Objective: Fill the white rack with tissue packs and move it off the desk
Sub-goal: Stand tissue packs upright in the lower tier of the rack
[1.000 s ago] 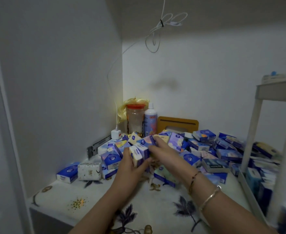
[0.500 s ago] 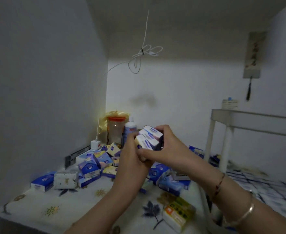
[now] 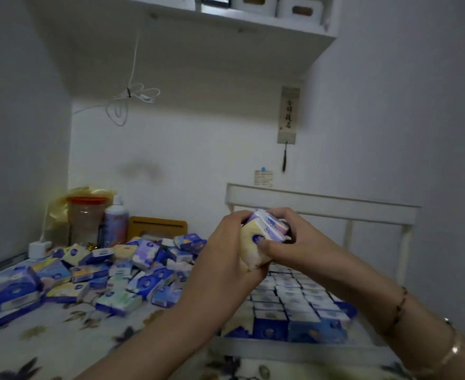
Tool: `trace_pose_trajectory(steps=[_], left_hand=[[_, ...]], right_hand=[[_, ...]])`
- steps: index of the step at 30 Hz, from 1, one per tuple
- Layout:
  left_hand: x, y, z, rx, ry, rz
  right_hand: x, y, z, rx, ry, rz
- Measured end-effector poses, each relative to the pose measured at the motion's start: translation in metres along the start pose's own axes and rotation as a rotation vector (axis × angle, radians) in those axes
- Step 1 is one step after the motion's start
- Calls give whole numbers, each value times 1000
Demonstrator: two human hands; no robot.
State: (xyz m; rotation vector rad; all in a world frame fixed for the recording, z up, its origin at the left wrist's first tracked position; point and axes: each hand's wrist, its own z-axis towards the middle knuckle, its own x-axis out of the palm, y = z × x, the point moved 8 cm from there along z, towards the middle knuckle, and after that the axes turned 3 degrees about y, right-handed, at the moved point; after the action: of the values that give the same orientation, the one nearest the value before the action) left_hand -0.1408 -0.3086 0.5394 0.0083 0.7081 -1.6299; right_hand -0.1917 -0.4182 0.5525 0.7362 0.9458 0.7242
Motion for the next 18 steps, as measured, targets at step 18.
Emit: trace_pose_trajectory(steps=[18], left_hand=[[199, 30, -7, 20, 915, 330]], right_hand=[[-143, -114, -50, 470, 253, -429]])
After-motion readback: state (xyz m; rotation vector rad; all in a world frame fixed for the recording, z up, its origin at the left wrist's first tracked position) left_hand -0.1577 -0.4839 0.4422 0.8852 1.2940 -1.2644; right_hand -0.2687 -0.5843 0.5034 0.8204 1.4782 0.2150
